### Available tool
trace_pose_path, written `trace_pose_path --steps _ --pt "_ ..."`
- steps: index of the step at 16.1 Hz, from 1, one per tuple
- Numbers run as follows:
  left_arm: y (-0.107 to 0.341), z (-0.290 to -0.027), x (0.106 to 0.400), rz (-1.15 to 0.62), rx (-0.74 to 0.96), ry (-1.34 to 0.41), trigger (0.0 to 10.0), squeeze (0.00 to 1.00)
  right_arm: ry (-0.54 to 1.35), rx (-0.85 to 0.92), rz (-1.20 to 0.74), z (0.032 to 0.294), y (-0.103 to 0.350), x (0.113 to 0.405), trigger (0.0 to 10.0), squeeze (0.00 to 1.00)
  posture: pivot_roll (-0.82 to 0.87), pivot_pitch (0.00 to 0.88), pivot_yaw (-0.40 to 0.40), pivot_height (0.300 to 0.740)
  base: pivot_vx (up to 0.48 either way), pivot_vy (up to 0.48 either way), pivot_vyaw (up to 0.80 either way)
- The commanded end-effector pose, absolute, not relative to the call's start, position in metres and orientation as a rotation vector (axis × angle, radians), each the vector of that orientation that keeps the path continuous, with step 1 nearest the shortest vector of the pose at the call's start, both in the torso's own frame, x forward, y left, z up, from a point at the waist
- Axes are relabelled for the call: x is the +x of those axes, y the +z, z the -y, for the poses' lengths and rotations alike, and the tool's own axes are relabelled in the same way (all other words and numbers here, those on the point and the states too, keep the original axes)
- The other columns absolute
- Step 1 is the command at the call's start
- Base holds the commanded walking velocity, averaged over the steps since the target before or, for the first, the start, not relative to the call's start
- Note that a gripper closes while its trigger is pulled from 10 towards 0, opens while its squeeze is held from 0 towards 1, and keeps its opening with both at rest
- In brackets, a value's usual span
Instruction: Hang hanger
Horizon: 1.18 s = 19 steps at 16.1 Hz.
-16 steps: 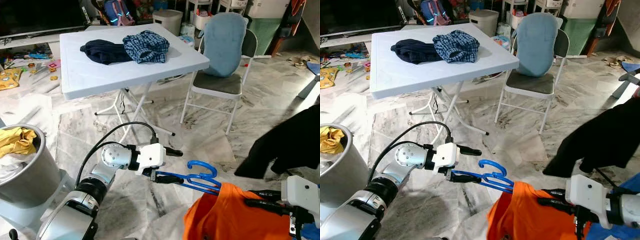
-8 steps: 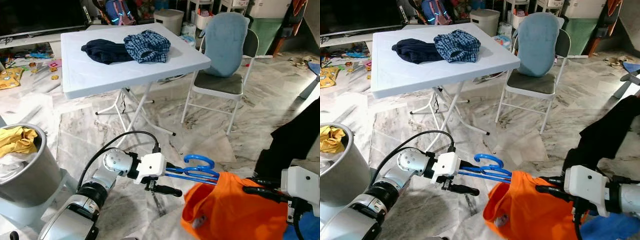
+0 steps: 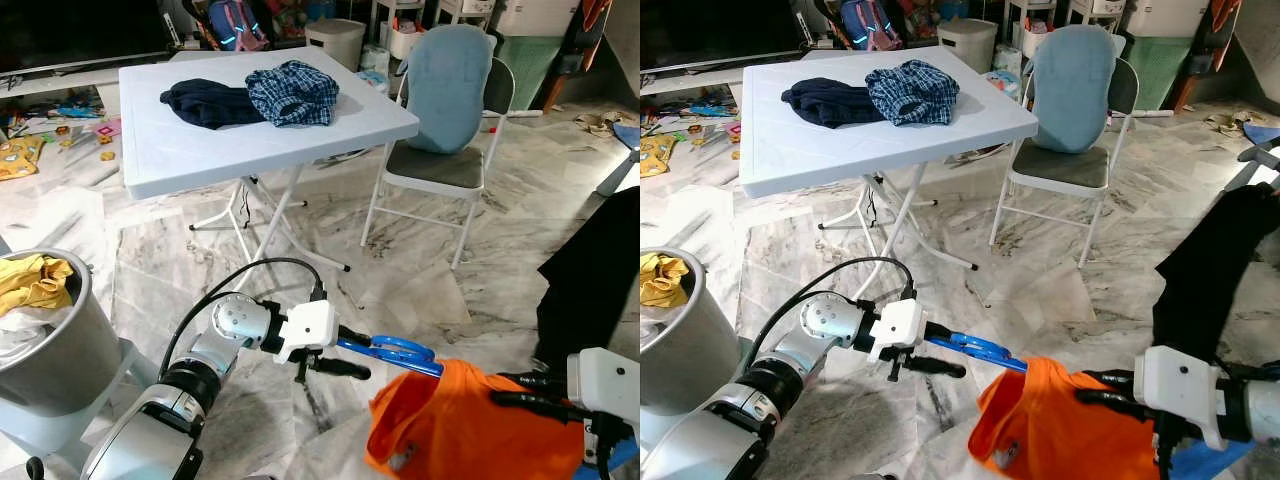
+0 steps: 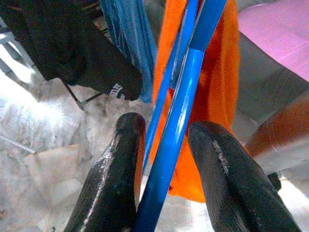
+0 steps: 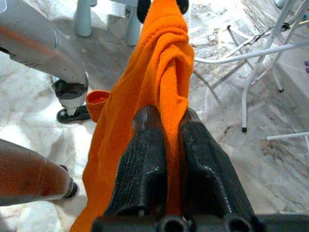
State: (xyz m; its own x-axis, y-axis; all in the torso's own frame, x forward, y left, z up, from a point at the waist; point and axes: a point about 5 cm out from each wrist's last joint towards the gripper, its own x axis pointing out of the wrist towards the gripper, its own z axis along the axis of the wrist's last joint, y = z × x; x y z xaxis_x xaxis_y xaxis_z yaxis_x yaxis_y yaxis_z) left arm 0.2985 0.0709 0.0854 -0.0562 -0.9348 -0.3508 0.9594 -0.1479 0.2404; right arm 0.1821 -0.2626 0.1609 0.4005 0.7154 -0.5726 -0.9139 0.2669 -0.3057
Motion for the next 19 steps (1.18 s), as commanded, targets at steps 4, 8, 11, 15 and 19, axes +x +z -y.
trace_pose_path --steps 4,8,11,15,19 --pt "0.091 -0.065 0.302 -0.040 0.523 -1.644 10.0 0.00 1.157 -0.685 -0.350 0.262 0.169 0.180 10.0 0.00 -0.01 0.000 -0.007 0.740 0.000 0.000 0.00" --pt "0.090 -0.062 0.300 -0.048 0.483 -1.657 10.0 1.00 1.162 -0.682 -0.357 0.261 0.167 0.180 10.0 0.00 -0.01 0.000 -0.009 0.740 0.000 0.000 0.00" --pt "0.090 -0.059 0.299 -0.021 0.516 -1.655 10.0 0.03 1.164 -0.682 -0.359 0.260 0.165 0.180 10.0 0.00 -0.01 0.000 -0.010 0.740 0.000 0.000 0.00" --pt "0.096 -0.053 0.303 0.019 0.517 -1.624 10.0 0.00 1.185 -0.672 -0.379 0.260 0.165 0.177 10.0 0.00 -0.01 0.000 -0.012 0.740 0.000 0.000 0.00" --pt "0.090 -0.054 0.298 -0.033 0.499 -1.699 0.0 0.00 1.172 -0.678 -0.372 0.260 0.164 0.179 10.0 0.00 -0.01 0.000 -0.009 0.740 0.000 0.000 0.00"
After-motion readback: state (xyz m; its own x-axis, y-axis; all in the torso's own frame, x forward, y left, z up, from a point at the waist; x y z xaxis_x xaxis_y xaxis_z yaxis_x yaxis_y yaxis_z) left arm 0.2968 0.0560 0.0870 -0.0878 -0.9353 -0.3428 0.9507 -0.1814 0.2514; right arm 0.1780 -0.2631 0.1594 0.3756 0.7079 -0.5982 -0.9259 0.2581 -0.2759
